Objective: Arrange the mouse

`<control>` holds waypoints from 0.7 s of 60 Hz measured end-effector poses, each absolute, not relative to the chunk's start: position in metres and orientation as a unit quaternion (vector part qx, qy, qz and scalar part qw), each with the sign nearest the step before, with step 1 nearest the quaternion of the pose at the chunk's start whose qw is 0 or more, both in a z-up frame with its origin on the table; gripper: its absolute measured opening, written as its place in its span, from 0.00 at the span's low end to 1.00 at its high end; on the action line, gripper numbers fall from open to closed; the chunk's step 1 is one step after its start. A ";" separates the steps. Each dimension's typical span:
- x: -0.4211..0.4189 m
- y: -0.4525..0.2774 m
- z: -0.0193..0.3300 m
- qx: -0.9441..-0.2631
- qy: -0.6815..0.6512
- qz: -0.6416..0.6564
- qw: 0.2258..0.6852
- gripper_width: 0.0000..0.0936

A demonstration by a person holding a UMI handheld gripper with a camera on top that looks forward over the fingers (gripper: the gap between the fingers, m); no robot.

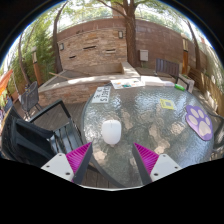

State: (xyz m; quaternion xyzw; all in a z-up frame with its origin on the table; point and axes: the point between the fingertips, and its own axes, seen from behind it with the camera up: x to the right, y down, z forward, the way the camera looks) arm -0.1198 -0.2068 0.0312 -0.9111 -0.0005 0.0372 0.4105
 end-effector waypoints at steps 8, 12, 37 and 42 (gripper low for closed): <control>-0.131 -0.148 0.010 -0.911 0.003 0.017 0.412 0.84; -0.132 -0.127 -0.001 -0.910 0.008 0.011 0.414 0.79; -0.133 -0.107 0.019 -0.905 -0.032 0.018 0.424 0.38; -0.135 -0.098 0.076 -0.886 -0.029 0.046 0.460 0.38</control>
